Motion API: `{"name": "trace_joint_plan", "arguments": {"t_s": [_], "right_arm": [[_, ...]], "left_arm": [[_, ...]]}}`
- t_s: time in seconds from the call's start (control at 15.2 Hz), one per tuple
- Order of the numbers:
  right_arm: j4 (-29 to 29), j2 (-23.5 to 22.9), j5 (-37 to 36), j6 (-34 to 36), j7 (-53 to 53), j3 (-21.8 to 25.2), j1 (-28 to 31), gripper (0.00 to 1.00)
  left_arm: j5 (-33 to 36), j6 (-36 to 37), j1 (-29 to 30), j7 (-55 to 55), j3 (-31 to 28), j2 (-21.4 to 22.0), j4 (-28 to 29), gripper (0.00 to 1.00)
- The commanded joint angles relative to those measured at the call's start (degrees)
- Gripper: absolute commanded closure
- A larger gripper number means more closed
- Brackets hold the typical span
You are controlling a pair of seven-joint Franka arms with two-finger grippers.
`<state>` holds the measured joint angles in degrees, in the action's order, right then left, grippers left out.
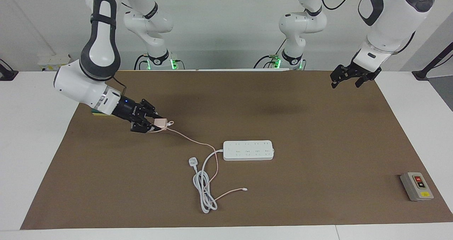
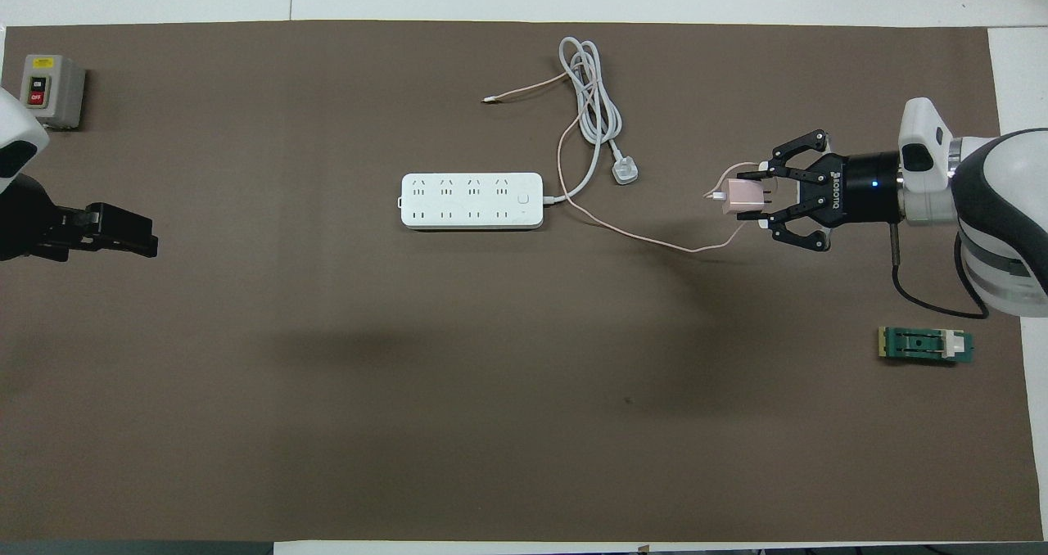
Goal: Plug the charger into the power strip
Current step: 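Lift the pink charger and carry it toward the power strip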
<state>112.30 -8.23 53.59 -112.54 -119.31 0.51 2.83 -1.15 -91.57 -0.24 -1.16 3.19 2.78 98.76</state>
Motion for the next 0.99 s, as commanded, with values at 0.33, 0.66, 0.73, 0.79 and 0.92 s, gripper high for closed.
{"name": "trace_joint_plan", "arguments": {"t_s": [0.33,0.66,0.73,0.79,0.92], "right_arm": [[0.55,6.73,-1.38,-0.66,15.66,-0.07,-8.54,1.00],[0.46,9.46,-1.38,-8.11,28.22,-0.07,-17.41,1.00],[0.46,10.07,-1.38,-11.01,30.17,-0.16,-19.08,1.00],[0.55,10.60,-1.38,-12.60,31.49,-0.16,-20.66,1.00],[0.46,10.78,-1.38,-13.32,33.00,-0.16,-22.16,1.00]], "left_arm": [[0.19,-0.01,-0.55,0.18,0.50,1.35,1.26,0.00],[-0.87,-2.11,0.24,0.53,0.41,1.35,1.70,0.00],[-2.87,-3.08,0.50,1.93,0.24,1.62,2.92,0.00],[-8.20,-3.96,1.81,4.73,-0.11,2.92,5.37,0.00],[-16.05,-8.34,3.75,7.39,-0.11,5.04,10.56,0.00]]}}
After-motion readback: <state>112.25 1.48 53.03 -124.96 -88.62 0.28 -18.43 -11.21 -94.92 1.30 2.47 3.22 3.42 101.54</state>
